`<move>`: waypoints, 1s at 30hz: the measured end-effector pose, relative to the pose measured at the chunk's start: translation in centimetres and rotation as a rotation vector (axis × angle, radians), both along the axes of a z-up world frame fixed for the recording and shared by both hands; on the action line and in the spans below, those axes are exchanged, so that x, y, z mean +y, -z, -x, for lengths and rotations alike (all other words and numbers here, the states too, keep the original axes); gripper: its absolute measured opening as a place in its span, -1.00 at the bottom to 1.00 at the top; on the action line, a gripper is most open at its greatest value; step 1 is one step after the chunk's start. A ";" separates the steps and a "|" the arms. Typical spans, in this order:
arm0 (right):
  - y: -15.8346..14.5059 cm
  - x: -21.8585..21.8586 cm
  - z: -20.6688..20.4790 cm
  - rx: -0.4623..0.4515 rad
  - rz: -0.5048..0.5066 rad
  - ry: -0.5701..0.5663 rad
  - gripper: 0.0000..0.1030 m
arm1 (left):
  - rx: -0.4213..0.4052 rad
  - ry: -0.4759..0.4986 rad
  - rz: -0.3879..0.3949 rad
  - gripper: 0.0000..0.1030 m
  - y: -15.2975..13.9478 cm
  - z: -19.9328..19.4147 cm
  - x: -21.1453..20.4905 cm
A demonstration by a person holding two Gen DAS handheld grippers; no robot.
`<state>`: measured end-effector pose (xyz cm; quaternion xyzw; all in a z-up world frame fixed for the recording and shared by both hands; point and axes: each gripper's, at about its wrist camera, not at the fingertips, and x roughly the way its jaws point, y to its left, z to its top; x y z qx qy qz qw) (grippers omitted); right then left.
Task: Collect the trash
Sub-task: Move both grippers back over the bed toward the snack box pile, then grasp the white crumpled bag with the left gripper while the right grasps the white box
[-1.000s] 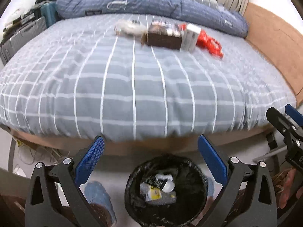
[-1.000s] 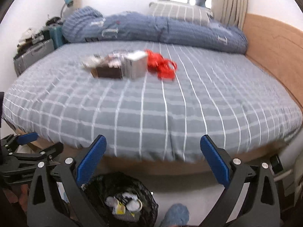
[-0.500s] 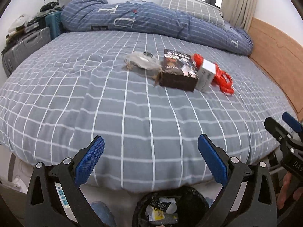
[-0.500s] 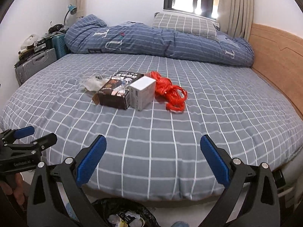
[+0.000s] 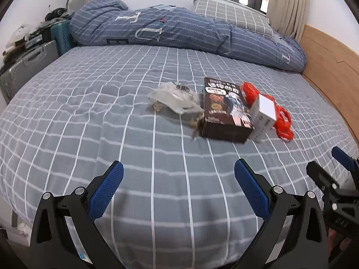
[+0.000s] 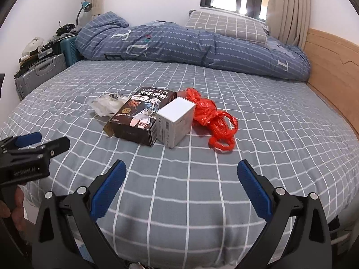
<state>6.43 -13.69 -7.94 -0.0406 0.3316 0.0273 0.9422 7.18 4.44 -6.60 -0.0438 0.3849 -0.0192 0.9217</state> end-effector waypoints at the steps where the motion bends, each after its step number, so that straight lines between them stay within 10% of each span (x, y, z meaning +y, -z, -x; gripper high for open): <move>1: 0.1 0.1 -0.6 0.002 0.002 0.000 0.85 | -0.002 -0.002 -0.004 0.89 -0.1 -0.7 0.1; 30: 2.1 1.4 -14.1 0.053 -0.042 0.009 0.59 | 0.076 -0.050 -0.028 0.89 3.2 -18.0 1.1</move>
